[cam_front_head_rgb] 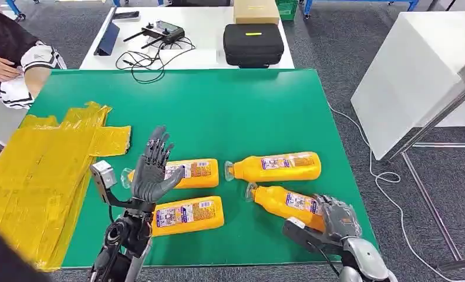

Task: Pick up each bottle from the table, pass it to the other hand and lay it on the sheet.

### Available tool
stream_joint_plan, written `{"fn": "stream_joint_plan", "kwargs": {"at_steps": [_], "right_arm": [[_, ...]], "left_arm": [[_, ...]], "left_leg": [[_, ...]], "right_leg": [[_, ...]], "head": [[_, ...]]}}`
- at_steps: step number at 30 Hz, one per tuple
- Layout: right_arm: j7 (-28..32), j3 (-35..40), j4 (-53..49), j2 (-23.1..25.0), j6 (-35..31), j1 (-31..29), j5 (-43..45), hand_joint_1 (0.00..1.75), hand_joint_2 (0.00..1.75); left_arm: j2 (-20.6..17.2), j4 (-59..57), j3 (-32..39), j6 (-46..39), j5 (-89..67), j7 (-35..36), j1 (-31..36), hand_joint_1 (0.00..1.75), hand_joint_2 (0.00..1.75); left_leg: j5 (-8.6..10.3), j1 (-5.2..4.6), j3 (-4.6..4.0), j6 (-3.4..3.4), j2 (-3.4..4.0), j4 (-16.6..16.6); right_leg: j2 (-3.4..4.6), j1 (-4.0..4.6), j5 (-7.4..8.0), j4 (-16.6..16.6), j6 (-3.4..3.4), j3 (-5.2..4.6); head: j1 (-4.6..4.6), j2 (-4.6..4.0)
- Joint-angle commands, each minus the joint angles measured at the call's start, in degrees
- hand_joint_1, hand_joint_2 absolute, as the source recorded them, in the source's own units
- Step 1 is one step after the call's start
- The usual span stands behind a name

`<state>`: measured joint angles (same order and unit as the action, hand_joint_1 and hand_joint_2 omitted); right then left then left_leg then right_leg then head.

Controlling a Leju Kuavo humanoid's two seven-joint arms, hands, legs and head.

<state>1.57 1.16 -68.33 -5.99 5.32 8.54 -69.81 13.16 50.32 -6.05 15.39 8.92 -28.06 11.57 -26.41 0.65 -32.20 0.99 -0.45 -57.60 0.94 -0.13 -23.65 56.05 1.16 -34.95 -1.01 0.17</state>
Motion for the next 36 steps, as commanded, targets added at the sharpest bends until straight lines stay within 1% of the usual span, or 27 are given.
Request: {"fn": "stream_joint_plan", "kwargs": {"at_steps": [1,3,4,5,6,7,8,9,10,11,12,13,14,15,18,19,20,22,23,25,26,31,32,33,34,35,36], "right_arm": [[2.58,-2.83,2.56,2.94,-3.83,-0.87,-0.42,1.73,1.75],[2.58,-2.83,2.56,2.94,-3.83,-0.87,-0.42,1.73,1.75],[2.58,-2.83,2.56,2.94,-3.83,-0.87,-0.42,1.75,1.75],[5.34,-3.18,1.94,3.31,-6.43,-0.77,0.35,1.75,1.75],[10.1,-4.39,0.23,4.8,-11.09,-1.09,2.94,1.75,1.75],[13.73,-5.06,-1.57,5.94,-11.86,-1.32,5.93,1.75,1.75],[16.98,-5.68,-5.09,7.42,-13.44,-1.21,8.58,1.75,1.75],[17.96,-6.3,-7.38,8.55,-14.11,-1.22,10.25,1.75,1.75],[17.65,-6.66,-9.06,9.2,-14.61,-1.27,10.91,1.75,1.75],[16.15,-9.35,-10.86,11.47,-17.18,-1.98,14.09,1.75,1.75],[16.3,-9.89,-11.48,11.85,-17.52,-2.36,15.79,1.75,1.75],[16.4,-10.14,-11.82,11.85,-17.5,-2.48,16.5,1.75,1.75],[16.65,-11.36,-12.35,12.64,-19.24,-2.8,17.89,1.75,1.75],[17.49,-11.84,-12.32,13.01,-19.41,-3.03,20.07,1.75,1.75],[19.04,-12.05,-11.09,13.74,-22.17,-3.79,23.83,1.73,1.75],[20.14,-12.02,-10.49,14.28,-23.33,-4.29,26.71,1.75,1.75],[20.18,-11.9,-10.34,14.57,-23.41,-4.52,27.11,1.75,1.75],[20.14,-11.71,-10.25,14.68,-23.37,-4.69,27.05,1.75,1.75],[20.14,-11.71,-10.25,14.68,-23.37,-4.69,27.05,1.75,1.75],[20.14,-11.71,-10.22,14.64,-23.38,-4.71,27.06,1.75,1.75],[20.14,-11.71,-10.22,14.64,-23.38,-4.71,27.06,1.75,1.75],[20.14,-11.71,-10.22,14.64,-23.38,-4.71,27.06,1.75,1.75],[20.48,-11.83,-10.11,14.78,-23.7,-4.85,28.02,1.75,1.75],[21.2,-11.7,-9.64,15.03,-24.08,-5.31,29.88,1.75,1.75],[21.52,-11.14,-8.62,15.51,-24.34,-6.33,31.49,1.75,1.75],[21.89,-10.19,-7.08,15.56,-24.16,-7.41,32.97,1.75,1.75],[22.18,-8.69,-5.29,15.28,-24.55,-8.64,34.12,1.75,1.75]], "left_arm": [[-0.5,-3.35,0.97,-0.28,0.14,-0.42,1.34,0.0,1.75],[-0.5,-3.35,0.97,-0.28,0.14,-0.42,1.34,0.0,1.75],[-0.5,-3.35,0.97,-0.28,0.14,-0.42,1.34,0.0,1.75],[-0.41,-3.06,1.12,-0.41,0.07,-0.43,1.25,0.0,1.75],[-0.37,-2.75,1.45,-0.57,-0.04,-0.66,0.99,0.0,1.75],[-0.39,-2.5,1.63,-0.48,-0.21,-0.97,0.75,0.0,1.75],[-0.36,-2.51,1.8,-0.35,-0.47,-1.41,0.64,0.0,1.75],[-0.31,-2.58,1.85,-0.27,-0.68,-1.68,0.65,0.0,1.75],[-0.24,-2.7,1.88,-0.27,-0.82,-1.8,0.73,0.0,1.75],[-0.04,-2.62,2.05,-0.71,-0.94,-1.78,0.74,0.0,1.75],[0.01,-2.55,1.9,-0.68,-1.11,-1.59,0.77,0.0,1.75],[0.07,-2.6,1.81,-0.63,-1.16,-1.53,0.86,0.0,1.75],[0.16,-2.85,1.61,-0.88,-1.23,-1.42,0.99,0.0,1.75],[0.19,-2.98,1.48,-0.95,-1.25,-1.34,0.97,0.0,1.75],[0.28,-3.39,0.57,-0.87,-1.44,-1.25,1.26,0.0,1.75],[0.36,-3.34,-0.04,-1.03,-1.62,-1.2,1.51,0.0,1.75],[0.5,-3.21,-0.11,-1.14,-1.64,-1.19,1.72,0.0,1.75],[0.59,-3.18,-0.14,-1.16,-1.64,-1.19,1.73,0.0,1.75],[0.59,-3.18,-0.14,-1.16,-1.64,-1.19,1.73,0.0,1.75],[0.48,-3.19,-0.13,-1.14,-1.65,-1.17,1.69,0.0,1.75],[0.48,-3.19,-0.13,-1.14,-1.65,-1.17,1.69,0.0,1.75],[0.48,-3.19,-0.13,-1.14,-1.65,-1.17,1.69,0.0,1.75],[0.37,-3.04,-0.41,-1.09,-1.82,-1.09,1.67,0.0,1.75],[0.32,-2.76,-0.83,-1.32,-2.14,-1.03,1.79,0.0,1.75],[0.25,-2.16,-1.71,-2.08,-3.27,-0.8,2.06,0.0,1.75],[0.22,-1.05,-2.18,-2.7,-3.89,-0.73,2.05,0.0,1.75],[0.14,0.48,-2.72,-3.1,-4.23,-0.35,1.87,0.0,1.75]], "left_leg": [[-0.08,0.0,0.31,-0.02,0.06,0.13],[-0.04,0.0,0.15,-0.01,0.03,0.08],[-0.1,-0.01,0.34,-0.02,0.05,0.14],[-0.07,0.01,0.23,-0.02,0.03,0.1],[-0.11,-0.01,0.39,-0.02,0.04,0.15],[-0.08,0.0,0.23,-0.02,0.08,0.09],[-0.12,0.0,0.34,-0.02,0.12,0.12],[-0.09,-0.02,0.19,-0.02,0.18,0.08],[-0.15,-0.04,0.3,-0.03,0.25,0.1],[-0.09,-0.03,0.08,-0.03,0.22,0.04],[-0.17,-0.04,0.3,-0.04,0.26,0.08],[-0.09,-0.02,0.13,-0.04,0.18,0.06],[-0.14,-0.03,0.3,-0.05,0.2,0.08],[-0.07,-0.03,0.13,-0.03,0.08,0.05],[-0.1,-0.02,0.3,0.0,0.1,0.09],[-0.06,0.0,0.16,0.0,0.07,0.07],[-0.1,-0.01,0.3,0.0,0.1,0.1],[-0.05,-0.01,0.1,-0.02,0.06,0.06],[-0.09,-0.02,0.24,-0.02,0.08,0.09],[-0.04,0.0,0.1,-0.03,0.02,0.06],[-0.1,-0.02,0.29,-0.03,0.05,0.1],[-0.05,-0.01,0.14,-0.02,0.04,0.07],[-0.02,-0.02,0.06,-0.01,0.03,0.05],[-0.08,-0.02,0.25,-0.01,0.06,0.09],[-0.04,0.0,0.12,-0.01,0.02,0.06],[-0.08,-0.02,0.25,-0.01,0.07,0.08],[-0.05,0.0,0.11,-0.01,0.12,0.04]], "right_leg": [[-0.03,0.02,-0.08,-0.09,-0.01,0.28],[-0.03,0.01,-0.04,-0.05,-0.01,0.14],[-0.06,0.01,-0.11,-0.08,-0.01,0.32],[-0.04,0.02,-0.07,-0.07,-0.01,0.22],[-0.06,0.01,-0.12,-0.1,0.0,0.36],[0.01,0.01,-0.07,-0.05,0.0,0.19],[0.02,0.01,-0.1,-0.06,-0.01,0.29],[0.1,-0.02,-0.06,-0.01,-0.01,0.13],[0.15,-0.03,-0.11,0.02,-0.02,0.21],[0.14,-0.03,-0.05,0.06,-0.02,0.01],[0.15,-0.03,-0.13,0.05,-0.02,0.2],[0.1,-0.02,-0.07,0.05,-0.02,0.07],[0.08,-0.02,-0.13,0.05,-0.02,0.21],[0.02,-0.02,-0.07,0.04,-0.01,0.09],[0.01,-0.01,-0.1,-0.02,0.01,0.25],[0.01,0.01,-0.05,-0.03,0.02,0.15],[0.01,0.0,-0.09,-0.04,0.02,0.27],[0.0,-0.02,-0.05,0.0,0.0,0.09],[-0.01,-0.02,-0.09,-0.01,0.0,0.2],[-0.02,-0.01,-0.05,-0.02,-0.01,0.09],[-0.04,-0.02,-0.12,-0.02,-0.01,0.25],[-0.01,-0.01,-0.06,-0.02,0.0,0.12],[-0.02,-0.02,-0.03,0.0,0.0,0.05],[-0.03,-0.01,-0.09,-0.03,0.0,0.22],[-0.04,-0.01,-0.05,-0.02,0.01,0.11],[-0.02,-0.01,-0.08,-0.02,0.01,0.22],[0.05,0.0,-0.02,-0.01,0.01,0.08]], "head": [[0.0,0.0],[0.0,0.0],[0.0,0.0],[0.0,0.0],[0.0,0.0],[0.0,0.0],[0.0,0.0],[0.0,0.0],[0.0,0.0],[0.0,0.0],[0.0,0.0],[0.0,0.0],[0.0,0.0],[0.0,0.0],[0.0,0.0],[0.0,0.0],[0.0,0.0],[0.0,0.0],[0.0,0.0],[0.0,0.0],[-0.02,0.0],[0.0,0.0],[-0.02,0.0],[-0.02,0.0],[0.0,0.0],[0.0,0.0],[0.0,0.0]]}}
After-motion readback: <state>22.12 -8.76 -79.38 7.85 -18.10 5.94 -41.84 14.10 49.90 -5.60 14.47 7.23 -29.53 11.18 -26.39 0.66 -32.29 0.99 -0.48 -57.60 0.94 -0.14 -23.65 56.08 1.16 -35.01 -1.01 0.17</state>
